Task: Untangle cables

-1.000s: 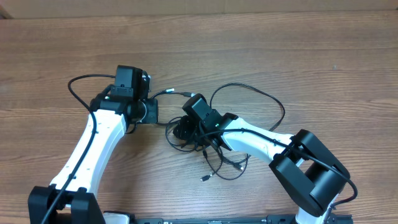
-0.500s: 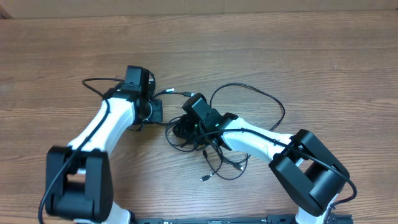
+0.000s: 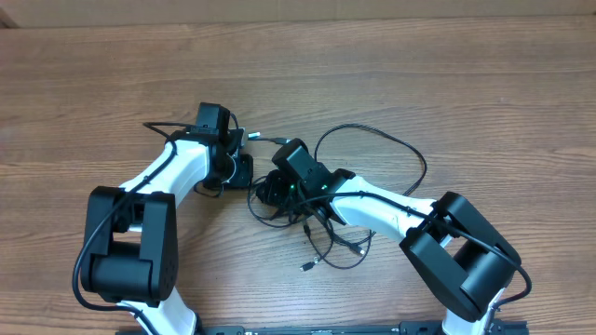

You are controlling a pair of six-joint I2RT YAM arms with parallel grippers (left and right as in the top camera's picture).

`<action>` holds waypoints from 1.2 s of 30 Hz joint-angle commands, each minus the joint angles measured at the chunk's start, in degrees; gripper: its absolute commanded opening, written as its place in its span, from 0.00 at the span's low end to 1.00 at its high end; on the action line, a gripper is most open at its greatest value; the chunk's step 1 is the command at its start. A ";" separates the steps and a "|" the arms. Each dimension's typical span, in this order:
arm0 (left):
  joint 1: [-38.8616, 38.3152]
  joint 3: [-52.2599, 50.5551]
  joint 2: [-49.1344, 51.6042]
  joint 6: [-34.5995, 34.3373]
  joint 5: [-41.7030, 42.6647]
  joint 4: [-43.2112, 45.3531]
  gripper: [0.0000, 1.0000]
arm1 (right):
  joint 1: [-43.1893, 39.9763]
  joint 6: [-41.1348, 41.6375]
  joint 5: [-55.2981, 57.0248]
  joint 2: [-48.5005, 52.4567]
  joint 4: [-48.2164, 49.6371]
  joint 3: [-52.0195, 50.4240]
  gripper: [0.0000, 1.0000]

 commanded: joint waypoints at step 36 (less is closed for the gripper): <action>-4.87 -0.57 2.71 3.04 5.33 -3.98 0.05 | 0.00 0.66 4.02 1.01 -0.74 -0.22 0.19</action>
